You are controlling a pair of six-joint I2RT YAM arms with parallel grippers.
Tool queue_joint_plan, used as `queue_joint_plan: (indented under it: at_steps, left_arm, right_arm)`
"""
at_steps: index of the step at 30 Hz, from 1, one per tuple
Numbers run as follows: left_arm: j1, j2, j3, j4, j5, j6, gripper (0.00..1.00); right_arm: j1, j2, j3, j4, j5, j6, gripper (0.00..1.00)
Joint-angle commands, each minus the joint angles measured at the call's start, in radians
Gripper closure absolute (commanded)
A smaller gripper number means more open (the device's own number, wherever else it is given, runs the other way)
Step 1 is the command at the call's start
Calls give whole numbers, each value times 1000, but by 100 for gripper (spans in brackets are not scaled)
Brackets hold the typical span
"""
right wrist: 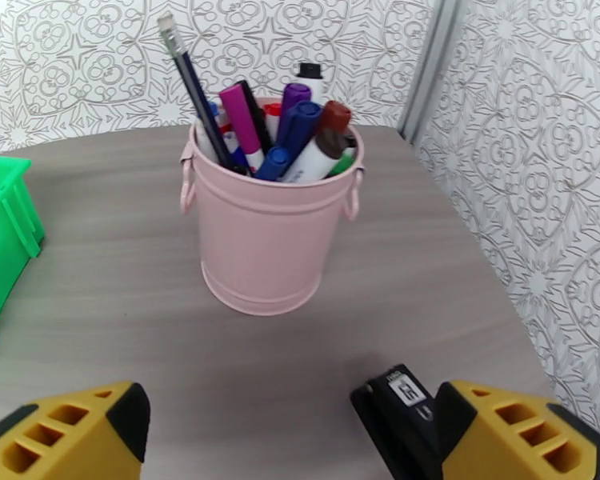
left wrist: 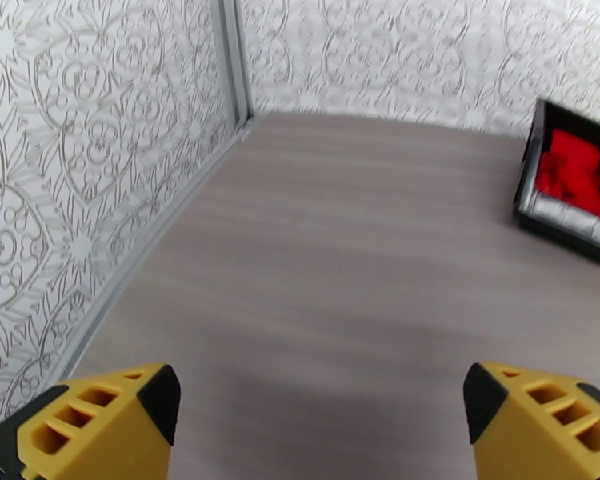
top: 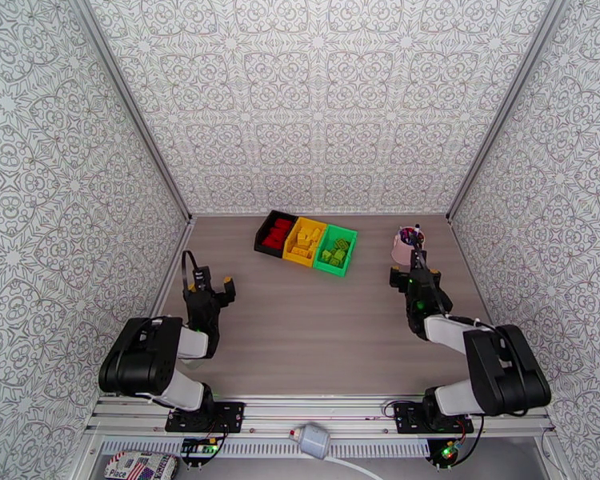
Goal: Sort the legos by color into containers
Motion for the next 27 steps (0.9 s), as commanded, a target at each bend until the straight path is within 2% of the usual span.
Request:
queue_joint_plan:
  at_steps: [1, 5, 6, 7, 8, 11, 14, 20, 27]
  left_arm:
    - [39, -3, 23, 30, 95, -3, 1]
    - [72, -9, 119, -157, 192, -11, 1]
    - [72, -10, 137, -194, 207, -8, 1]
    - [73, -9, 143, -202, 215, -2, 1]
    - [74, -8, 142, -199, 219, -3, 1]
    - [79, -7, 146, -204, 228, -6, 1]
    - [74, -6, 153, -216, 216, -2, 1]
    - [16, -7, 153, -217, 89, 32, 1]
    - [0, -5, 148, -204, 77, 46, 1]
  right_arm:
    - [-25, 9, 0, 55, -68, -2, 1]
    - [-63, 7, -37, 104, -191, -1, 1]
    - [-68, 13, -69, 159, -216, -7, 1]
    - [-69, 54, -124, 322, -231, -21, 1]
    - [-66, 56, -161, 398, -227, -24, 1]
    - [-67, 54, -96, 269, -112, 27, 1]
    - [-67, 52, -104, 282, -114, 21, 1]
    - [-67, 46, -111, 284, -113, 21, 1]
    - [-66, 46, -110, 282, -115, 18, 1]
